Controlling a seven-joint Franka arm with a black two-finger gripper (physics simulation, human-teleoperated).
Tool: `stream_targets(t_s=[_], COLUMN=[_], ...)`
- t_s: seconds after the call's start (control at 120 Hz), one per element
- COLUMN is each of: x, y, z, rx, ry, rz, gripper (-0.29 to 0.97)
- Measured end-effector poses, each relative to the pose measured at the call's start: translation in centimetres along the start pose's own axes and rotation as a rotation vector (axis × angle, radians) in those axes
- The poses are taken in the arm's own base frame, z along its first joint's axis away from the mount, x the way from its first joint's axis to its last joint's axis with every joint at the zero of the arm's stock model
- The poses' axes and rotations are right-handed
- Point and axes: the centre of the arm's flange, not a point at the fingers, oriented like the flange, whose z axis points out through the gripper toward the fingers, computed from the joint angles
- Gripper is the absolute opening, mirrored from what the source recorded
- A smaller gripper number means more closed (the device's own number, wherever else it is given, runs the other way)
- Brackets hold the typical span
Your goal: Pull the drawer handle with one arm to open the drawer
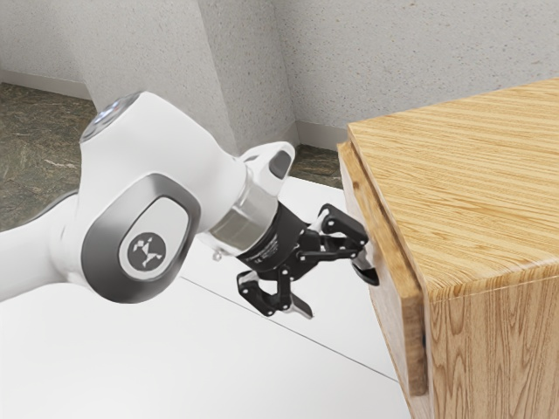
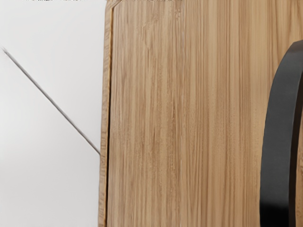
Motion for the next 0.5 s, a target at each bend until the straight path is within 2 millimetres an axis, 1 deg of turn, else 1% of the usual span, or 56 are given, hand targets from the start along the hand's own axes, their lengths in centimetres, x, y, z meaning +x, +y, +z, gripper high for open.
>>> stream_targets(t_s=[0.217, 0.367, 0.5], x=[0.3, 1.2, 0.6], y=[-1.3, -2.8, -3.9], z=[-1.1, -1.9, -2.6], rx=[0.006, 0.013, 0.017], ry=[0.016, 0.025, 0.034], rz=[-0.017, -0.046, -0.051], gripper=[0.68, 0.68, 0.68])
